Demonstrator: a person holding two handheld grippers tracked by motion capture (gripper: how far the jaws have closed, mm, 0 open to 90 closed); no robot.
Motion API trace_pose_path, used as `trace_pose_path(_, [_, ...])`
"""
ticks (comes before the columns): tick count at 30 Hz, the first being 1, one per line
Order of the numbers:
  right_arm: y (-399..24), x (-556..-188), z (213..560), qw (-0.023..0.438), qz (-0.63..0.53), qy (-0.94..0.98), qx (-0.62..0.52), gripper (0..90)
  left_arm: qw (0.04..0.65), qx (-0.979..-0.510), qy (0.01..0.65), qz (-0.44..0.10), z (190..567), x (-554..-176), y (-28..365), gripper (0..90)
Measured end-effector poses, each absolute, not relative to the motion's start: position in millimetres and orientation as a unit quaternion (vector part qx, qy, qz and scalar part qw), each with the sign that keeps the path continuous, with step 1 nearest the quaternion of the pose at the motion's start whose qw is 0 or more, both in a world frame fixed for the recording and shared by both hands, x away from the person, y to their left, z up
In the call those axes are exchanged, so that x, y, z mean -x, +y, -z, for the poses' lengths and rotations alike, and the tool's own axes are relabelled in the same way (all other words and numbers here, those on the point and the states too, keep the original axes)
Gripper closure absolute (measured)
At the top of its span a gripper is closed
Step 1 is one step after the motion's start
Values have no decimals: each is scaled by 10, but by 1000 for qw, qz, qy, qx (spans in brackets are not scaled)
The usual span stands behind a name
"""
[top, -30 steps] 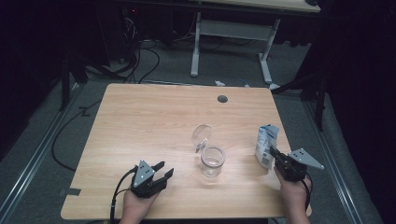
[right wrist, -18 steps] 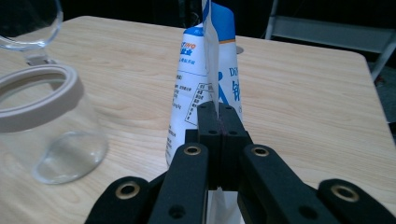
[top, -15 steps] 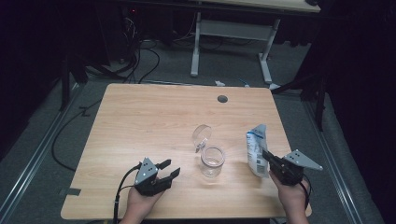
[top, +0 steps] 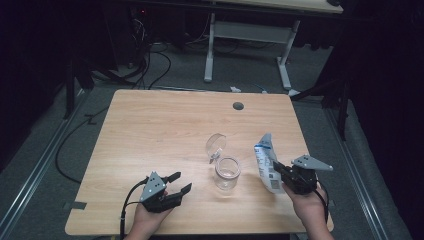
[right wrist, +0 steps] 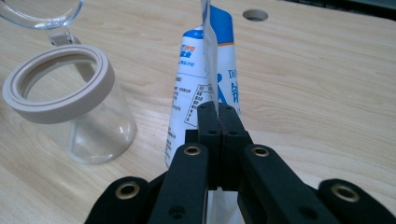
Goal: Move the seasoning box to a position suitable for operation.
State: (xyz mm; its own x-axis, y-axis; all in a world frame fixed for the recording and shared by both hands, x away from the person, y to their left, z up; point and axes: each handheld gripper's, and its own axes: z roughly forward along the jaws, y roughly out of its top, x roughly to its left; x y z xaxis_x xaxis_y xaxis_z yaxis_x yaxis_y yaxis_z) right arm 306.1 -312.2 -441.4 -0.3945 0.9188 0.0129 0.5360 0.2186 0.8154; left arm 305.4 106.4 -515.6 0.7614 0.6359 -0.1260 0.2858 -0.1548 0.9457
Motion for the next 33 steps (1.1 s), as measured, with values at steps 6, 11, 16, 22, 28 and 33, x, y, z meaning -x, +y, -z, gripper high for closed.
trace_pose_path(6, [-3071, -3105, 4298, 229, -350, 764, -491, 900, 570, -746, 308, -153, 5164, -3040, 1058, 420])
trace_pose_path(11, [-3083, -3161, 4199, 211, -329, 780, -489, 900, 569, -746, 311, -150, 5180, -3046, 1052, 420])
trace_pose_path(16, [-3087, -3217, 4184, 196, -307, 794, -486, 900, 567, -748, 312, -150, 5196, -3053, 1040, 420])
trace_pose_path(22, [-3060, -3275, 4165, 182, -279, 808, -485, 900, 565, -749, 312, -149, 5202, -3053, 1034, 420])
trace_pose_path(28, [-2998, -3331, 4131, 169, -254, 823, -479, 900, 566, -749, 312, -149, 5206, -3048, 1032, 420])
trace_pose_path(33, [-2946, -3384, 4084, 155, -226, 837, -473, 900, 566, -749, 311, -151, 5205, -3046, 1036, 419])
